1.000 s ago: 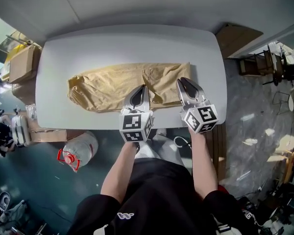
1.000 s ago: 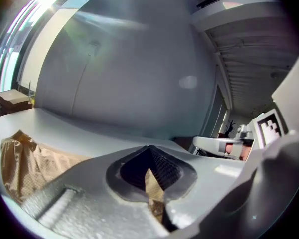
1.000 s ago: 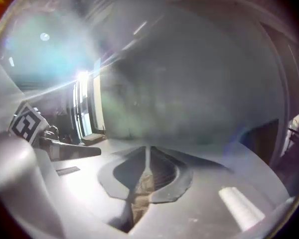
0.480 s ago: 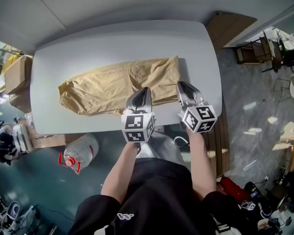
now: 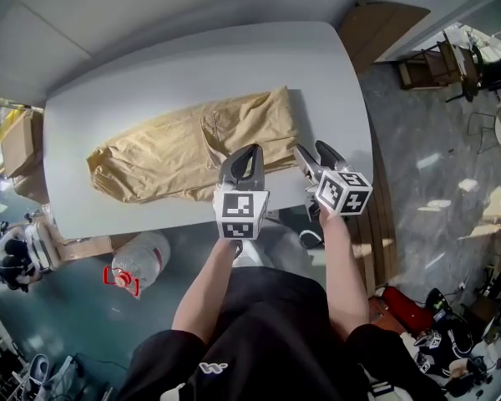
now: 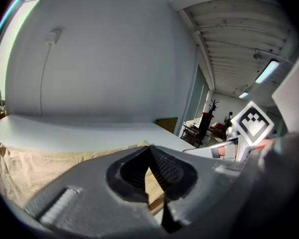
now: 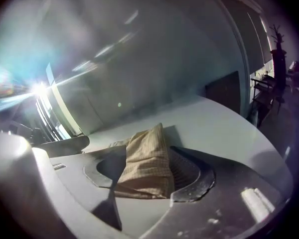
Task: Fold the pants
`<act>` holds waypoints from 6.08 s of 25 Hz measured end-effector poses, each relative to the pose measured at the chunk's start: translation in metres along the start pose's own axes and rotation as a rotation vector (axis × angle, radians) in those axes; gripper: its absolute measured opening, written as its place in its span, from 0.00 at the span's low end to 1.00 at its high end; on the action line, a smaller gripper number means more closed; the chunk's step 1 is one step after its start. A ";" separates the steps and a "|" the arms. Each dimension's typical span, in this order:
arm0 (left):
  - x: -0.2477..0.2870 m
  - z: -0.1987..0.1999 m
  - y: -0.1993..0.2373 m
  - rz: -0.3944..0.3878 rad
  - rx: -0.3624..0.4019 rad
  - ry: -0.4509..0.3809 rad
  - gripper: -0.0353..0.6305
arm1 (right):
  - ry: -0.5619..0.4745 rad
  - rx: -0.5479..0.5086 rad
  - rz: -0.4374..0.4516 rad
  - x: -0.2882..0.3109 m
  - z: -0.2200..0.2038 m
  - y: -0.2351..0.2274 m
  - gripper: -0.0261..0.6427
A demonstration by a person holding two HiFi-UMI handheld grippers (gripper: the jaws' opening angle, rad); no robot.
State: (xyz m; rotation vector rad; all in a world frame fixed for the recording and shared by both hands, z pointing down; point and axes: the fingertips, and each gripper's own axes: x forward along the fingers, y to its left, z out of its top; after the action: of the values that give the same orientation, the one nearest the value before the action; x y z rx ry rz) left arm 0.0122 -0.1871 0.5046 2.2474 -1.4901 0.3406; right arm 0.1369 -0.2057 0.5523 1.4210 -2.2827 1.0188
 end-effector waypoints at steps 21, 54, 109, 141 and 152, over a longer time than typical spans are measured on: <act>0.004 -0.055 0.013 0.038 -0.072 0.122 0.06 | 0.195 0.029 0.050 0.051 -0.067 0.003 0.20; 0.012 -0.035 -0.067 -0.084 -0.141 0.015 0.06 | 0.037 -0.148 -0.170 -0.080 0.006 -0.090 0.12; -0.187 -0.051 0.246 0.350 -0.281 -0.062 0.06 | 0.156 -0.665 0.616 0.085 -0.117 0.345 0.19; -0.256 0.132 0.076 0.194 -0.032 -0.513 0.06 | -0.651 -0.527 0.239 -0.152 0.101 0.277 0.05; -0.245 0.160 0.082 0.240 0.069 -0.535 0.06 | -0.664 -0.562 0.247 -0.147 0.130 0.270 0.05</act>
State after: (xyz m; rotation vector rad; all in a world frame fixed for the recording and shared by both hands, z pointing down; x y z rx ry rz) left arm -0.1639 -0.0904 0.2771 2.3275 -2.0496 -0.1642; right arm -0.0072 -0.1206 0.2634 1.3666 -2.9190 -0.1250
